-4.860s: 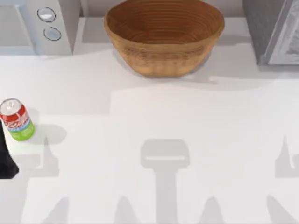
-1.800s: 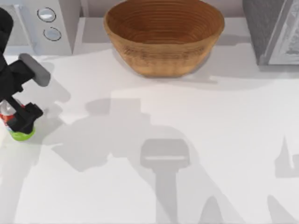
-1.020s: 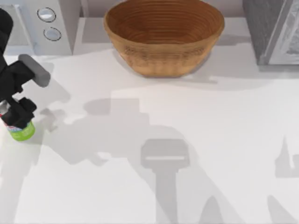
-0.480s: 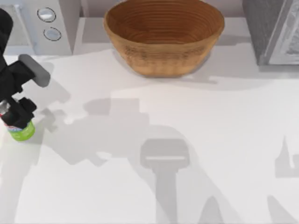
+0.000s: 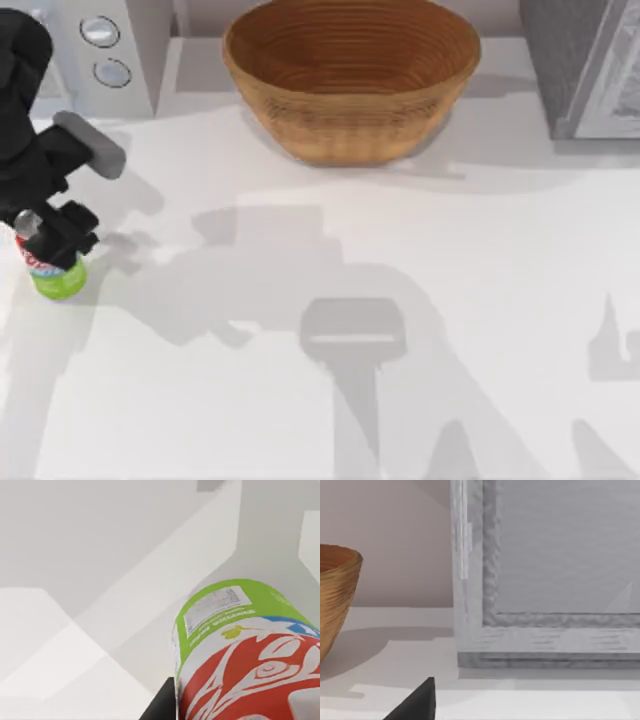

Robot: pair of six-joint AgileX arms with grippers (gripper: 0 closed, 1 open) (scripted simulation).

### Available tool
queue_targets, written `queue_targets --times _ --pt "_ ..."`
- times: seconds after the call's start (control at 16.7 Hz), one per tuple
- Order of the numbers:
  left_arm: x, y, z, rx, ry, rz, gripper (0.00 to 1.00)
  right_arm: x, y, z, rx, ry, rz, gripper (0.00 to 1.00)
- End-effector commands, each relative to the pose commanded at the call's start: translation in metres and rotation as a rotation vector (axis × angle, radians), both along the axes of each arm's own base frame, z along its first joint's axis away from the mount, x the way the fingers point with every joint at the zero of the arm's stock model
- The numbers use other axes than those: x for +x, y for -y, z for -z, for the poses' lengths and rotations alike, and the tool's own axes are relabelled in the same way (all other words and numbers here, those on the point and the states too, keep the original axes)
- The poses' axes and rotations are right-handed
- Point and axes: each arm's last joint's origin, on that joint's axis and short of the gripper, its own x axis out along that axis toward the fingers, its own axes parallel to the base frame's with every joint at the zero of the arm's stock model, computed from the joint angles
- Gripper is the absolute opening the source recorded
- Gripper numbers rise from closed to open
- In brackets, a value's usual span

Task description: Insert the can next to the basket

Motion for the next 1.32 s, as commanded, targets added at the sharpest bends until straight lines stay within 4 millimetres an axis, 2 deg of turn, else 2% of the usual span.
queue_targets --times 0.18,0.42,0.66,0.84,1.08,1.32 --pt "0.006 0.032 -0.001 0.004 -0.006 -0.103 0.00 0.000 0.000 0.000 0.000 0.000 0.000 1.00" --pt "0.006 0.089 -0.004 0.011 -0.011 -0.305 0.00 0.000 0.000 0.000 0.000 0.000 0.000 1.00" --pt "-0.005 0.146 -0.007 0.020 -0.014 -0.524 0.00 0.000 0.000 0.000 0.000 0.000 0.000 1.00" --pt "-0.018 0.182 -0.012 0.019 -0.007 -0.651 0.00 0.000 0.000 0.000 0.000 0.000 0.000 1.00" --pt "-0.030 0.210 -0.019 0.006 0.009 -0.727 0.00 0.000 0.000 0.000 0.000 0.000 0.000 1.00" --pt "-0.031 0.212 -0.020 0.004 0.011 -0.732 0.00 0.000 0.000 0.000 0.000 0.000 0.000 1.00"
